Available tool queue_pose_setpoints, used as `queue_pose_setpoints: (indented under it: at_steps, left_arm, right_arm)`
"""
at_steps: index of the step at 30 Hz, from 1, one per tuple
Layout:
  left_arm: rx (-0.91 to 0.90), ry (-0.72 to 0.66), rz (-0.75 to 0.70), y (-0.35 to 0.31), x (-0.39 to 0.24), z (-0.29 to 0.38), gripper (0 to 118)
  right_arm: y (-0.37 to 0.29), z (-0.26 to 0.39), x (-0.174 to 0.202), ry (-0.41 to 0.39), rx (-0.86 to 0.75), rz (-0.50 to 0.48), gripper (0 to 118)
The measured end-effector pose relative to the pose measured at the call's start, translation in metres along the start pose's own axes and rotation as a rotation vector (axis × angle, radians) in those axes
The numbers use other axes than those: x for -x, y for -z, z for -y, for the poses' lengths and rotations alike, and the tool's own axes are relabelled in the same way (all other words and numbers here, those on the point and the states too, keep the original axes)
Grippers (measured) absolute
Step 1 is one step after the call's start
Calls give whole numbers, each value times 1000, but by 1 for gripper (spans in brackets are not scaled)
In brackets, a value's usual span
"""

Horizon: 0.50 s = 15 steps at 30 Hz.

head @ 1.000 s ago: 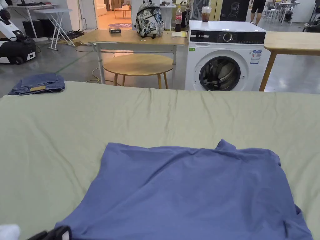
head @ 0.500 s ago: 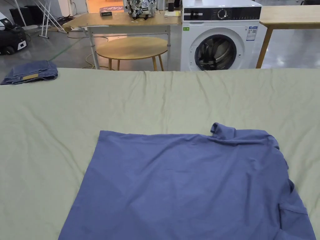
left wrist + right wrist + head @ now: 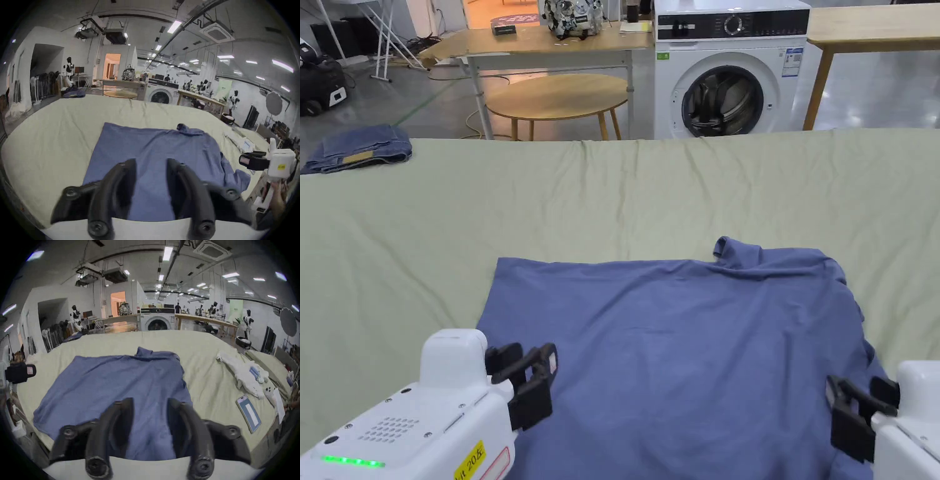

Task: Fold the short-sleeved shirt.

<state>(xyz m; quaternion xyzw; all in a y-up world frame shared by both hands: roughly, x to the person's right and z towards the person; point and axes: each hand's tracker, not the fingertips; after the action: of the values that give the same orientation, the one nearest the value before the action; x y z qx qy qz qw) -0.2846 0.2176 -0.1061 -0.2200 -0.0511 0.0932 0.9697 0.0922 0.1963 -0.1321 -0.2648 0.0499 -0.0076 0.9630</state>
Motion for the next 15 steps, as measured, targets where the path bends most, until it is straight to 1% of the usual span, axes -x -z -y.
queue_pose_setpoints:
  at_steps: [1,4,5,9,13,15]
  left_arm:
    - [-9,4,24,-1,-2,-2,2]
    - [-22,43,4,-3,-9,-2,0]
    - [-15,41,9,-2,-7,-2,0]
    - [-11,39,-8,-8,-4,-1,0]
    - [-9,46,-11,-22,9,-1,0]
    - [-11,59,-65,-34,24,5,0]
  right_arm:
    - [0,-4,-1,27,-14,-13,0]
    - [3,-8,-3,31,-13,-15,0]
    - [6,-9,-4,33,0,-34,0]
    - [10,-6,-5,21,15,-11,0]
    - [10,-3,-7,35,17,-35,0]
    - [7,-1,-7,25,17,-49,0]
